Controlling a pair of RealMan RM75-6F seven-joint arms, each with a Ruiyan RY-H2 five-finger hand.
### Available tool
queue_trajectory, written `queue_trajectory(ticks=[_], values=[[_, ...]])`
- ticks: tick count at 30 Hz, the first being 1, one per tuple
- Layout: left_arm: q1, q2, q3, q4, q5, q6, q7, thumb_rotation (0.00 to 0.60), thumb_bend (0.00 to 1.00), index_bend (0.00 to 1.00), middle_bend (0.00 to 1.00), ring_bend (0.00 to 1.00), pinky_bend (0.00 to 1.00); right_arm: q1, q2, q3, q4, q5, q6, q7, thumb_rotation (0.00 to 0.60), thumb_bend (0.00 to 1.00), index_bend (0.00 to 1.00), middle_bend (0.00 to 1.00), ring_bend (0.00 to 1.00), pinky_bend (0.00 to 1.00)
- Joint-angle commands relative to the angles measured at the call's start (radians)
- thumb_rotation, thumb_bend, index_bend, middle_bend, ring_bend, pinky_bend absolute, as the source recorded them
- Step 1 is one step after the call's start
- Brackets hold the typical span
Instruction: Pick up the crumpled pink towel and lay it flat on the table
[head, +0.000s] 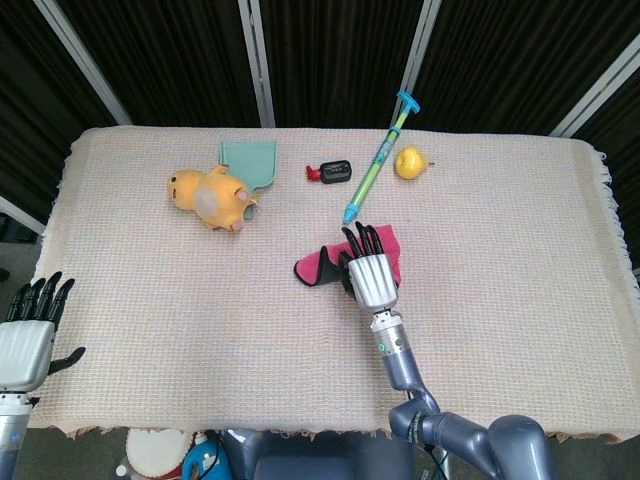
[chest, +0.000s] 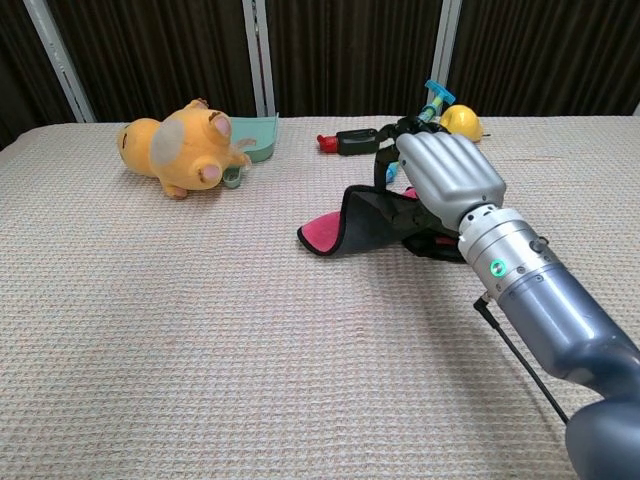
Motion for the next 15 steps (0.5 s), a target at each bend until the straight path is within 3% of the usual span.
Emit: queue_trajectory(ticks=[1,10,15], values=[[0.000,0.000,0.000,-0.003,0.001,0.000,0.000,0.600,0.00,0.00,0.00,0.00,0.07,-0.001,0.037,0.008,-0.060,-0.009,0.020,-0.018,0.600,0.55,0.57,0.18,0.08,0.10],[-0.011,-0.009,-0.001,-0.022,-0.015,-0.029,-0.011,0.600,0.00,0.00,0.00,0.00,0.07,-0.003,0.184,0.076,-0.305,0.006,0.045,-0.129,0.600,0.55,0.57,0.18,0.08,0.10],[-0.027,-0.025,-0.011,-0.042,-0.045,-0.067,-0.016,0.600,0.00,0.00,0.00,0.00,0.07,0.013,0.285,0.148,-0.447,0.041,0.026,-0.198,0.600,0.55,0.57,0.18,0.08,0.10]])
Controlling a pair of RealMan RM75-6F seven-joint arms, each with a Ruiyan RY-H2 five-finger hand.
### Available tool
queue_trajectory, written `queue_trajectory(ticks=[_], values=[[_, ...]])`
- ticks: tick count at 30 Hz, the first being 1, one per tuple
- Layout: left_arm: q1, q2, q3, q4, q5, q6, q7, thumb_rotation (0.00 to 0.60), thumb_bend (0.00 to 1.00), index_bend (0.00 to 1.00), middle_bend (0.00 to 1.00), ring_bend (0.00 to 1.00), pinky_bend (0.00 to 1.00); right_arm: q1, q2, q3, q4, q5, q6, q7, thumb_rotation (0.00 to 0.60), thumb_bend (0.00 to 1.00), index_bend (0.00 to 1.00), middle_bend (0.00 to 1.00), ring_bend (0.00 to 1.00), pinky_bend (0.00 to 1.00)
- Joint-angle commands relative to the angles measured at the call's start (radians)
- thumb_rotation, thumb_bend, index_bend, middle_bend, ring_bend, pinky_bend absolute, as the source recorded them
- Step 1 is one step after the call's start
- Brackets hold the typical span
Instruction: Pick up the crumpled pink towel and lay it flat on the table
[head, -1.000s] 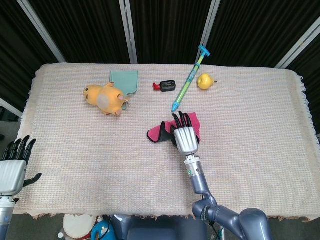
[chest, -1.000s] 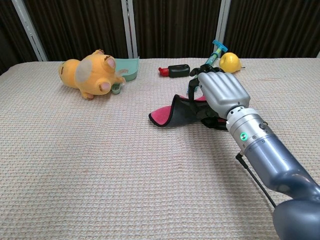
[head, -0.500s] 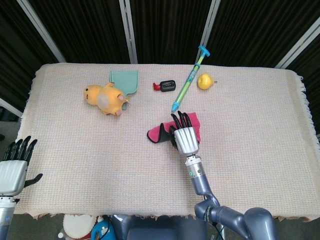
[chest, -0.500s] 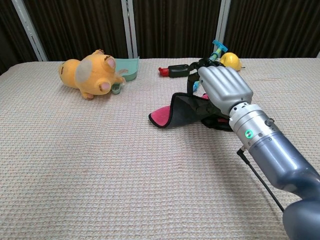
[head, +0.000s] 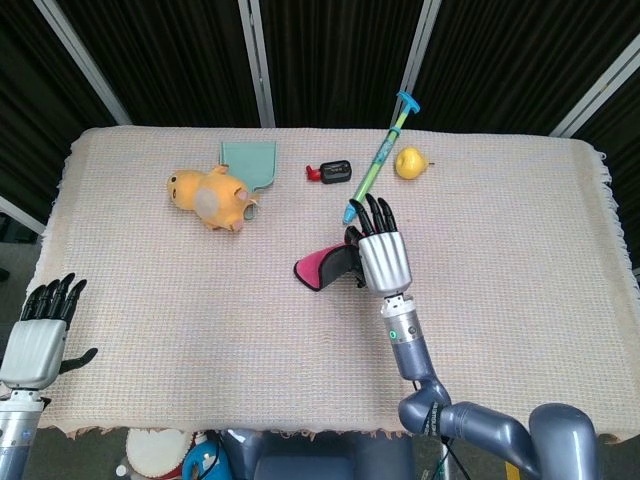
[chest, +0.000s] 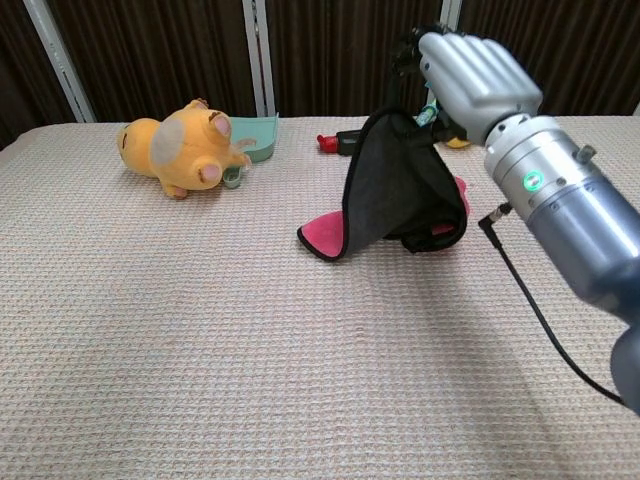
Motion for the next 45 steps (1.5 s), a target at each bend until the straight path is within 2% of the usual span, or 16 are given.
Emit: queue_trajectory(ticks=[1,12,18,26,31,45], values=[[-0.014,-0.013,-0.010,-0.014,-0.022,-0.024,-0.001,0.600,0.00,0.00,0.00,0.00,0.07,0.015,0.093,0.068,-0.114,0.031,-0.014,-0.075,0.600,0.55,0.57,0.18,0.08,0.10],[-0.083,-0.095,-0.077,-0.066,-0.098,-0.085,0.042,0.600,0.00,0.04,0.00,0.00,0.07,0.061,0.229,0.177,-0.307,0.112,-0.043,-0.217,0.600,0.55,0.58,0.18,0.08,0.10],[-0.127,-0.165,-0.119,-0.064,-0.137,-0.101,0.089,0.600,0.03,0.08,0.02,0.00,0.07,0.087,0.250,0.198,-0.348,0.147,-0.041,-0.281,0.600,0.55,0.58,0.18,0.08,0.10],[-0.204,-0.265,-0.183,-0.042,-0.184,-0.132,0.116,0.600,0.04,0.13,0.05,0.00,0.07,0.121,0.252,0.201,-0.363,0.183,-0.030,-0.329,0.600,0.55,0.58,0.18,0.08,0.10],[-0.254,-0.350,-0.229,-0.007,-0.200,-0.128,0.106,0.600,0.04,0.01,0.05,0.00,0.07,0.138,0.249,0.195,-0.369,0.194,-0.018,-0.348,0.600,0.55,0.58,0.18,0.08,0.10],[-0.423,-0.597,-0.314,0.164,-0.178,-0.125,0.085,0.600,0.00,0.00,0.01,0.00,0.07,0.163,0.236,0.160,-0.419,0.196,0.051,-0.422,0.600,0.55,0.58,0.18,0.08,0.10]])
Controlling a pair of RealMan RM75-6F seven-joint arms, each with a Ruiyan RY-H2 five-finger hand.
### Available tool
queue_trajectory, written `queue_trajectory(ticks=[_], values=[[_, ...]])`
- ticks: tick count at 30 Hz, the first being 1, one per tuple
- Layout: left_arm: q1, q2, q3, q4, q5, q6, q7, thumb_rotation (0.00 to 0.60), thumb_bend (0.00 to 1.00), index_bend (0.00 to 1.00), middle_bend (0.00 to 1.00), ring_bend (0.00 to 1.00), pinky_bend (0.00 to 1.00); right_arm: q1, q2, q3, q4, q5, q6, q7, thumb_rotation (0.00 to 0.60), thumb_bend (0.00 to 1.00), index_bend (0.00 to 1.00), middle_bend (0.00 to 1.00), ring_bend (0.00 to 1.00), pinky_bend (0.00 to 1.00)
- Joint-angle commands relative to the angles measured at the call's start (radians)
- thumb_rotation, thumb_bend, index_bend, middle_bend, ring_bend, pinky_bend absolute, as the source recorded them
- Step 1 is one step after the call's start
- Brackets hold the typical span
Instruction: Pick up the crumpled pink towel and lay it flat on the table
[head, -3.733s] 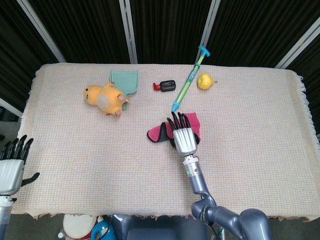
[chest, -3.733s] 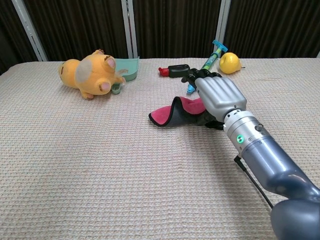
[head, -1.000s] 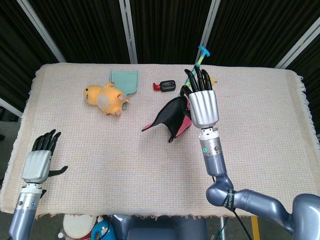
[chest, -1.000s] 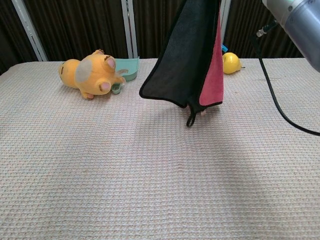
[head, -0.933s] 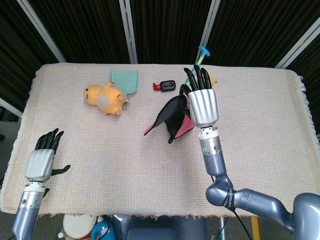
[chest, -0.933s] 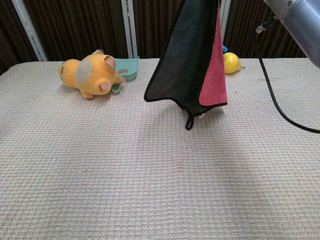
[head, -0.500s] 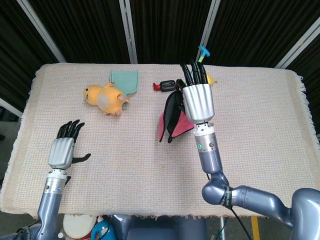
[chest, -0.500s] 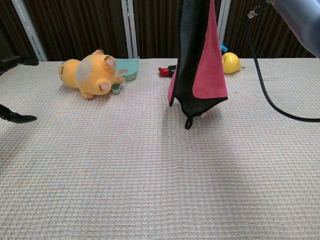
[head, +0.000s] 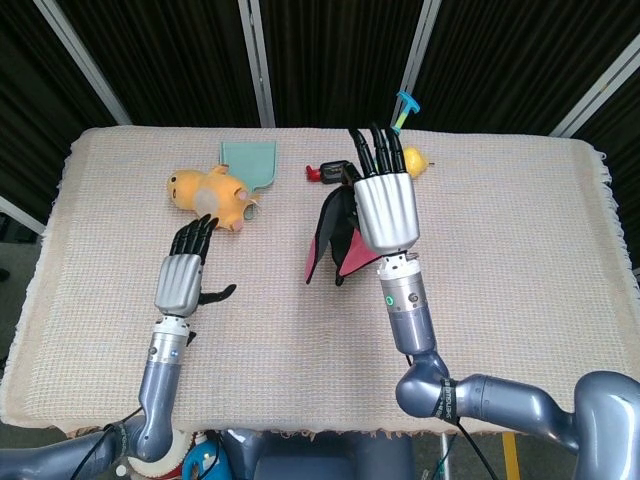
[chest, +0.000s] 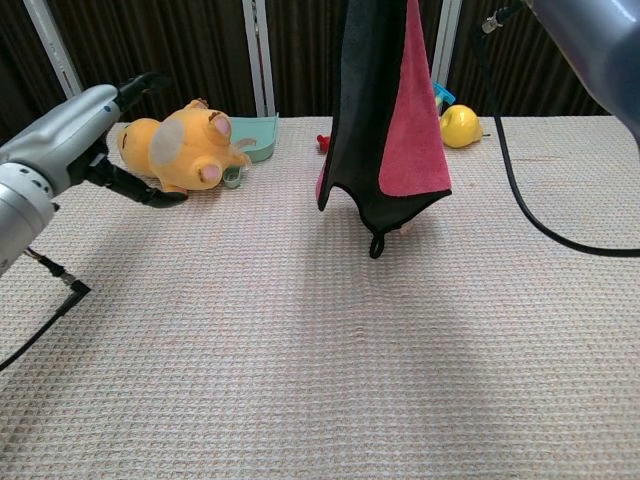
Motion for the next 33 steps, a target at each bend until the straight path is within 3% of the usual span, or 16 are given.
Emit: queue_trajectory(ticks=[1,17,33], values=[[-0.050,-0.062,-0.025,0.042,0.001,-0.005,-0.008,0.600,0.00,0.00,0.00,0.00,0.07,0.002,-0.003,-0.012,-0.018,-0.005,0.018,-0.017,0.600,0.55,0.58,0.18,0.08,0.10],[-0.149,-0.162,-0.052,0.109,-0.040,-0.051,-0.010,0.600,0.00,0.00,0.00,0.00,0.07,0.030,-0.023,-0.032,-0.051,0.013,0.059,-0.080,0.600,0.55,0.58,0.18,0.08,0.10],[-0.146,-0.161,-0.007,0.092,-0.032,-0.053,-0.062,0.600,0.00,0.00,0.00,0.00,0.07,0.080,-0.062,-0.014,-0.026,0.045,0.073,-0.112,0.600,0.55,0.58,0.18,0.08,0.10]])
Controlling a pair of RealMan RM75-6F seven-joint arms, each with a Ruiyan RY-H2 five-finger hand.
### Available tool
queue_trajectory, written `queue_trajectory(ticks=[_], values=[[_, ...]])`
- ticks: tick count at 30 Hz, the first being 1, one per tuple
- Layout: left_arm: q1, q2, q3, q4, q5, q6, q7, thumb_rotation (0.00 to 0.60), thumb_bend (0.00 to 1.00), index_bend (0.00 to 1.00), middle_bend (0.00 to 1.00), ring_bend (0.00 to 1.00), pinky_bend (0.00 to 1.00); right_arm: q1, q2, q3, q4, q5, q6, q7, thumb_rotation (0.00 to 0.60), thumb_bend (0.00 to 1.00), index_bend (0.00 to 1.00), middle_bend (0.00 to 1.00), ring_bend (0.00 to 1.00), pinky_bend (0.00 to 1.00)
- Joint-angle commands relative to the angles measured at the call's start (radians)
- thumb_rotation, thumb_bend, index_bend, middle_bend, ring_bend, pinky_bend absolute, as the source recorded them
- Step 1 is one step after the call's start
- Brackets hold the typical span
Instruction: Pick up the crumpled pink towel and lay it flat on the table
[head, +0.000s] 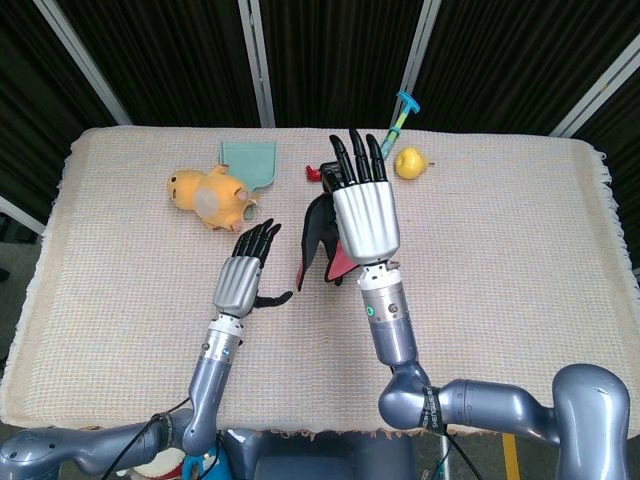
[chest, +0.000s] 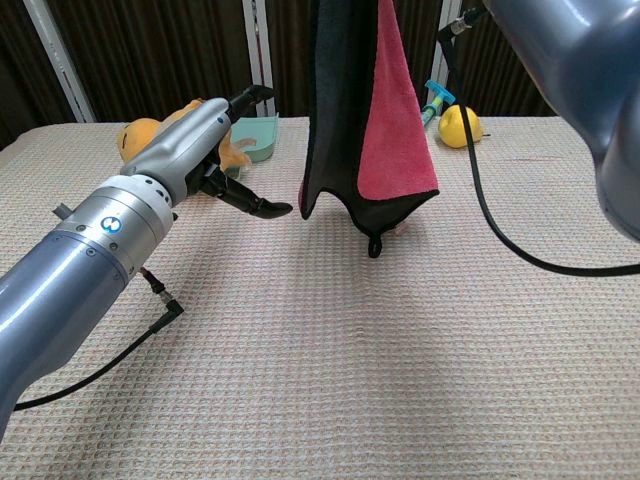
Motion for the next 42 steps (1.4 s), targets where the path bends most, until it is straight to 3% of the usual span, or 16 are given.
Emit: queue_trajectory(ticks=[1,11,24,33,42], values=[[0.002,0.001,0.005,0.003,0.004,0.007,-0.001,0.600,0.00,0.00,0.00,0.00,0.07,0.019,-0.020,0.007,0.009,0.005,0.004,-0.007,0.600,0.55,0.58,0.18,0.08,0.10],[-0.030,-0.042,-0.012,0.059,-0.003,-0.004,-0.024,0.600,0.00,0.00,0.00,0.00,0.07,0.064,-0.065,0.014,0.031,0.015,0.009,-0.024,0.600,0.55,0.58,0.18,0.08,0.10],[-0.026,-0.046,0.006,0.090,-0.001,-0.009,-0.060,0.600,0.00,0.00,0.00,0.00,0.07,0.087,-0.099,0.000,0.064,0.023,0.014,-0.037,0.600,0.55,0.58,0.18,0.08,0.10],[-0.018,-0.043,0.051,0.073,0.040,-0.003,-0.083,0.600,0.00,0.00,0.00,0.00,0.07,0.100,-0.107,0.003,0.074,0.025,0.022,-0.045,0.600,0.55,0.58,0.18,0.08,0.10],[-0.011,-0.040,0.047,0.079,0.040,0.012,-0.076,0.600,0.00,0.00,0.00,0.00,0.07,0.103,-0.113,-0.006,0.072,0.025,0.024,-0.043,0.600,0.55,0.58,0.18,0.08,0.10]])
